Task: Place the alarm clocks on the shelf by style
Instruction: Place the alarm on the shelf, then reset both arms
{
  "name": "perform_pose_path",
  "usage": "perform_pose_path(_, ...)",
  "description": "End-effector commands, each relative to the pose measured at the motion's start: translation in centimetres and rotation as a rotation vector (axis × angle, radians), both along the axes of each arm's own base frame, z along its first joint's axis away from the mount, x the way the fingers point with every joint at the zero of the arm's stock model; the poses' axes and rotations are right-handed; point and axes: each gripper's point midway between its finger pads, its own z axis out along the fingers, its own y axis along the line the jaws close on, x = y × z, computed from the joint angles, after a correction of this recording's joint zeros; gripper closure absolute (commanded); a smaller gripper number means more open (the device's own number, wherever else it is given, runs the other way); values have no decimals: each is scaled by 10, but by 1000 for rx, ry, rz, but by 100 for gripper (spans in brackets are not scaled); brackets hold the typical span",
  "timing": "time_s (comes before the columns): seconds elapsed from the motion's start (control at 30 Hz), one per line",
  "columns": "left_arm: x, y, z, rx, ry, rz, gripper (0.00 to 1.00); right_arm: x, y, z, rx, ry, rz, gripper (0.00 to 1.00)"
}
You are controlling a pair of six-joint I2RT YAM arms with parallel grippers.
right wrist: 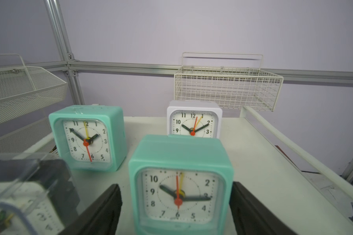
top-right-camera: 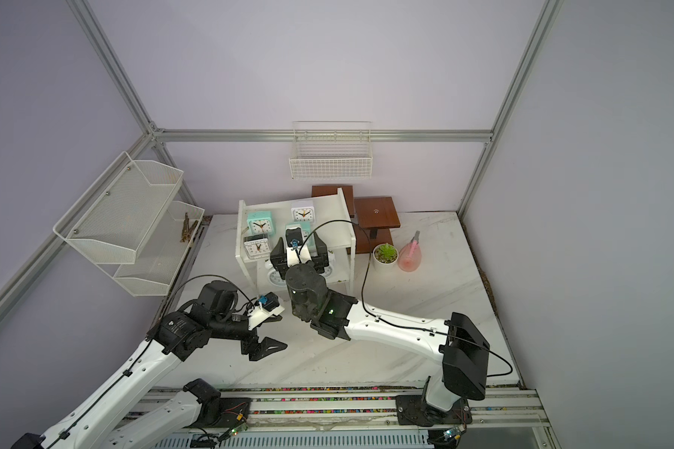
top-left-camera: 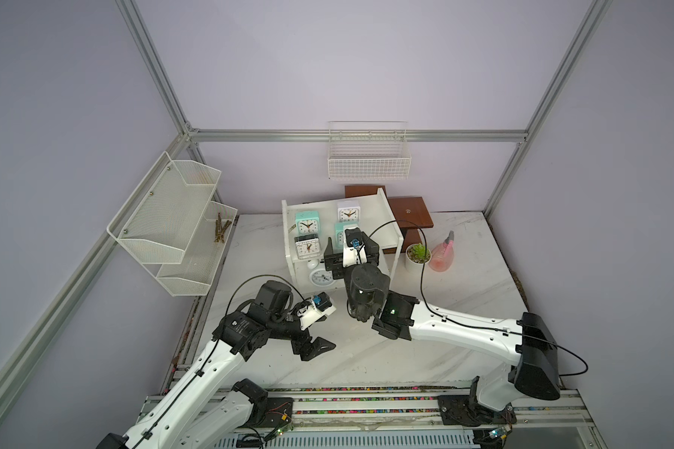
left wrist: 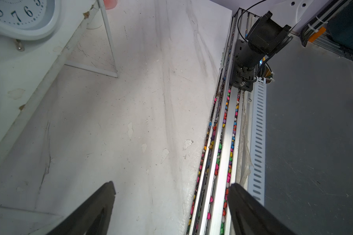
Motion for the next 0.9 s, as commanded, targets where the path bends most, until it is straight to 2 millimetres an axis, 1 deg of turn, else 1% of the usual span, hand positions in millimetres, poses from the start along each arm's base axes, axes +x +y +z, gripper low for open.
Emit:
perform_pose_path(0.0,11,3,13,2,-83,38,10,-14,-17,37,73,-4,50,9)
perform_pose_path(0.03,13,6,15,12,-101,55,10,-17,-19,38,71,8,65,8)
perform_pose_path(0.17,15,12,18,24,-144,84,10,-31,-38,45,70,52,104,1)
perform_pose_path(0.27,17,17,22,28,-166,109,10,-44,-61,52,77,84,121,1)
perform_pose_path(0.37,24,23,30,27,-190,156,10,-54,-90,54,70,121,94,1)
perform_pose_path(0.47,30,32,39,27,-212,202,10,-62,-128,48,58,158,19,1)
perform_pose_path(0.53,31,37,42,28,-224,220,10,-66,-156,37,63,185,-47,1)
perform_pose_path(0.63,32,47,42,38,-234,248,10,-70,-189,14,89,233,-101,1)
perform_pose_path(0.73,32,55,36,56,-225,268,9,-70,-219,-15,108,281,-166,1)
perform_pose_path(0.87,34,66,19,109,-208,273,8,-60,-246,-58,111,354,-225,1)
